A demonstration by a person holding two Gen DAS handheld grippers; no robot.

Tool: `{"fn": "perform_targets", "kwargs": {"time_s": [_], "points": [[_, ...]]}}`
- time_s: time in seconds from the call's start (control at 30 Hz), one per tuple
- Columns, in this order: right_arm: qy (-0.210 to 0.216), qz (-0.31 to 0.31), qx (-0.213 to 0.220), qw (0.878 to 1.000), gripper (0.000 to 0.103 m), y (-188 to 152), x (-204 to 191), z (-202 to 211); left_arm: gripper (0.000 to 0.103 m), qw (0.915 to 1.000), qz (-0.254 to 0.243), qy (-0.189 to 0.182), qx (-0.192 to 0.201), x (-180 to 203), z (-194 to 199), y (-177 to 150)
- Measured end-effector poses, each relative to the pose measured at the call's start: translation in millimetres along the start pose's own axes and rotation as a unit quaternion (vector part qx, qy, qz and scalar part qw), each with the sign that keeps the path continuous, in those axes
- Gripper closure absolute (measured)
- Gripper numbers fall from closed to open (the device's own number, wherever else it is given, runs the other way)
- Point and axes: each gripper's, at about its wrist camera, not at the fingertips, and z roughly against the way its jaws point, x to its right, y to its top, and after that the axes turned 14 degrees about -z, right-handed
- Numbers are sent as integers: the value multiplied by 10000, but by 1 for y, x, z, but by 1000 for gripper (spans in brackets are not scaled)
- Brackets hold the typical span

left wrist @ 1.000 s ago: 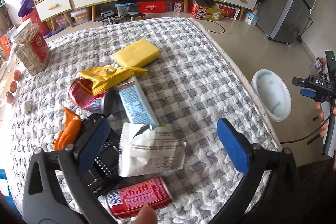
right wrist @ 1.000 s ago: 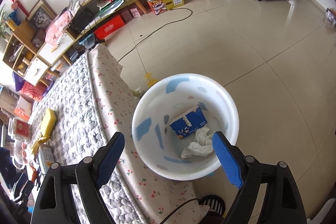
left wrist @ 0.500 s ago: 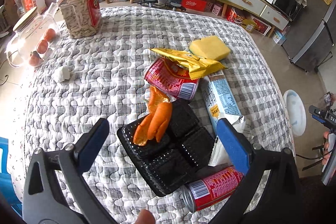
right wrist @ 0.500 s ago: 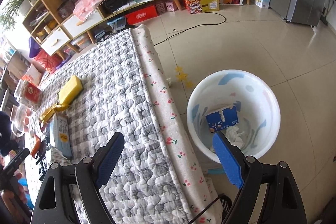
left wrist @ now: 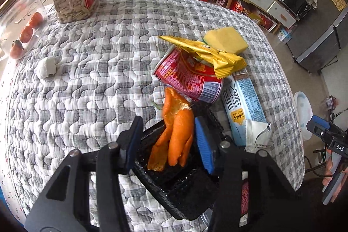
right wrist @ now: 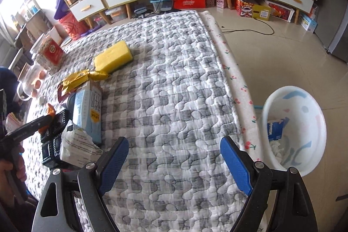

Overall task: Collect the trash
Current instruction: 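Return the left tool to the quilt and grasp the orange peel, then grasp the silver snack packet with the right tool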

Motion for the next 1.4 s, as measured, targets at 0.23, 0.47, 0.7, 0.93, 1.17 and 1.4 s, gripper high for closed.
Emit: {"fn": "perform_targets", "kwargs": {"time_s": [0.23,0.47,0.7,0.93,1.17,1.4], "points": [[238,719,-248,9968,16,-21,-54,-18,77,9995,-133,110,267,7,15,-2],[452,1677,-429,9839,16,-46,-103,-30,78,9984,-66,380,416,5,42,-21],[490,2119,-645,9739,16,-60,-130,-48,78,9989,210,320,256,-8,52,-48],[376,2480,-788,9648,16,-70,-151,-62,78,9984,367,348,242,-20,57,-63],[217,2571,-837,9625,16,-69,-160,-80,78,9981,438,348,270,-25,61,-66],[345,2313,-823,9688,31,-58,-154,-79,78,9980,451,299,322,-25,64,-65]]}}
